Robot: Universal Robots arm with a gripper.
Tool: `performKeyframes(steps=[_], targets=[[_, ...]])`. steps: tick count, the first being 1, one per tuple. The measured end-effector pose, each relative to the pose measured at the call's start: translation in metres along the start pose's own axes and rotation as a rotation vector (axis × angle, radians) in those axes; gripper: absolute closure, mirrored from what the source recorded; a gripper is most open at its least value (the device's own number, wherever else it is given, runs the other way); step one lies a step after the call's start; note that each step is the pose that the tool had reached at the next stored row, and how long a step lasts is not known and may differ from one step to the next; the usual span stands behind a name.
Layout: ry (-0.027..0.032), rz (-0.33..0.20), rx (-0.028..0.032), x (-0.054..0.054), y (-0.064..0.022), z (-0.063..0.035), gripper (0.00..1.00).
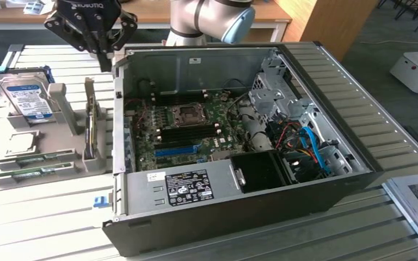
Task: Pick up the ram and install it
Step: 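Reach for the ram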
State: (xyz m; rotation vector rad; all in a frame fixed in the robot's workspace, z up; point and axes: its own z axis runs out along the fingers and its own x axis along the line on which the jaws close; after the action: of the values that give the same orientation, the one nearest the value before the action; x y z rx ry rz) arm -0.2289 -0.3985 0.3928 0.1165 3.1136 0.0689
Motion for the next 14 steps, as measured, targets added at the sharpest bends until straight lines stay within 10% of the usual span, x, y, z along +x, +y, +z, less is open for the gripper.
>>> performKeyframes(steps=[14], targets=[[0.0000, 0.000, 0.0000, 0.031, -0.0023, -0.0007, 0.90]])
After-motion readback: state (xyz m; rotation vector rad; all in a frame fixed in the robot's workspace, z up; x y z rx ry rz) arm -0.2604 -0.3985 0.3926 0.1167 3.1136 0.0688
